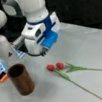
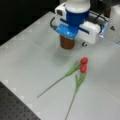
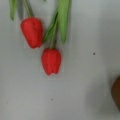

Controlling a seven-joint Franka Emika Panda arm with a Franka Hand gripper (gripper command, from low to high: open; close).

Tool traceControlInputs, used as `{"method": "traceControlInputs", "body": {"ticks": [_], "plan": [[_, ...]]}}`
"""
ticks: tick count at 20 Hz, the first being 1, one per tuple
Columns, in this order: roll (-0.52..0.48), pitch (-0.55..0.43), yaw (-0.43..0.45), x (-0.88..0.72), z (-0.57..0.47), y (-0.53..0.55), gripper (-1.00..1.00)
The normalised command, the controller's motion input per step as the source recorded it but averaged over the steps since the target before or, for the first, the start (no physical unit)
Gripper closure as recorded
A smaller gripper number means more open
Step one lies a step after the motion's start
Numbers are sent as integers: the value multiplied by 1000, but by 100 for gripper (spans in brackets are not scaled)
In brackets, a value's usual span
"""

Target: Flower insertion into a vase

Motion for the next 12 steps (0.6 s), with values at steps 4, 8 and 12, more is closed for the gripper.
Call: {"method": "traceControlInputs", "body": {"ticks": [4, 8, 12], "plan": [[130, 89, 45, 373, -164, -166, -100], [116, 121, -14, 416, -178, -124, -100], [85, 124, -29, 371, -63, -92, -100]]}}
